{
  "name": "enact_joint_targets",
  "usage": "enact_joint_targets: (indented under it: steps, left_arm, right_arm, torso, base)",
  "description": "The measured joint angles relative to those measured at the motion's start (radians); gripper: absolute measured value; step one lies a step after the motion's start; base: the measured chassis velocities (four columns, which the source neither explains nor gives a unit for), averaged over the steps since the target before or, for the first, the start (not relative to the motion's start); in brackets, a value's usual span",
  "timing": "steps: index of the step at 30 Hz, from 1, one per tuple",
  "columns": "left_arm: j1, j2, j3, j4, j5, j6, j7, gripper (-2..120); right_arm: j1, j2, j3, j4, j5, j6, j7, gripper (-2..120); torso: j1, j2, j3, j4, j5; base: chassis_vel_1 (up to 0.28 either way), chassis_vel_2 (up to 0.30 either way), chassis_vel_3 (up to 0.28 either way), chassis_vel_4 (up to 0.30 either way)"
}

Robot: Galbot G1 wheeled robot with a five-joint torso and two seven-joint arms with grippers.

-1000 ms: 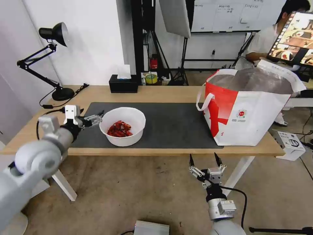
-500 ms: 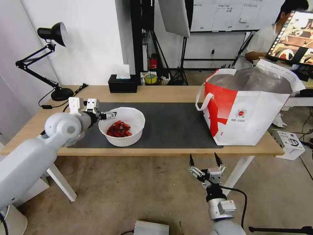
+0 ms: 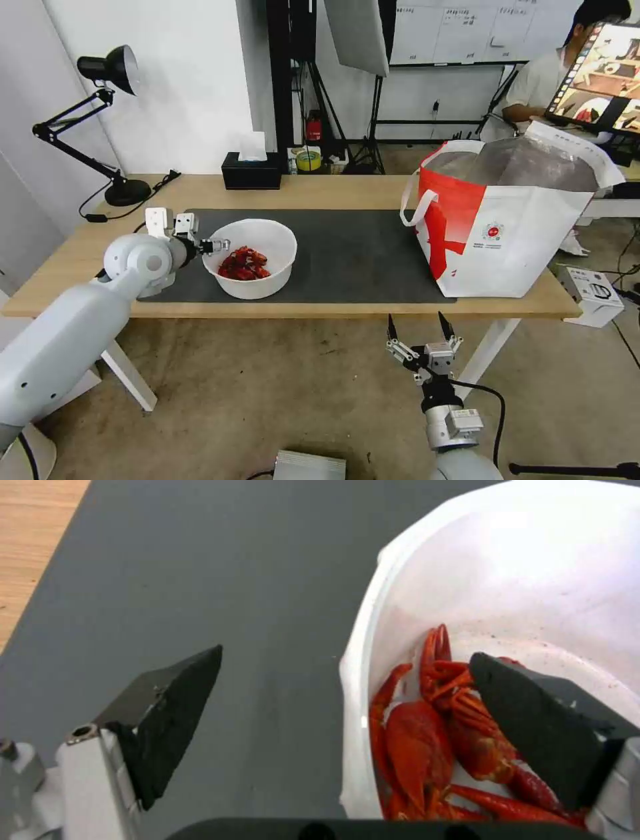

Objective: Pick up the trash from the table and place it into the takeout bag.

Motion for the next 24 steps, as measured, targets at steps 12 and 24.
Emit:
enact_joint_targets:
  steps: [12,24]
  left_arm:
    - [0.04,-0.001,-0.023,-0.027,0.01,-0.006,0.031,85]
    - [0.067,0.005,-0.037,-0.052,0.025,-0.009,0.056,39]
  right_arm:
    - [0.0,0.0,0.0,0.0,0.0,0.0,0.0,100]
    - [0.0,0.0,0.0,0.0,0.0,0.0,0.0,100]
  torso:
    - [0.0,0.0,0.0,0.0,0.0]
    - [0.0,0.0,0.0,0.0,0.0001]
  base:
    - [0.0,0.0,0.0,0.0]
    - [0.0,0.0,0.0,0.0]
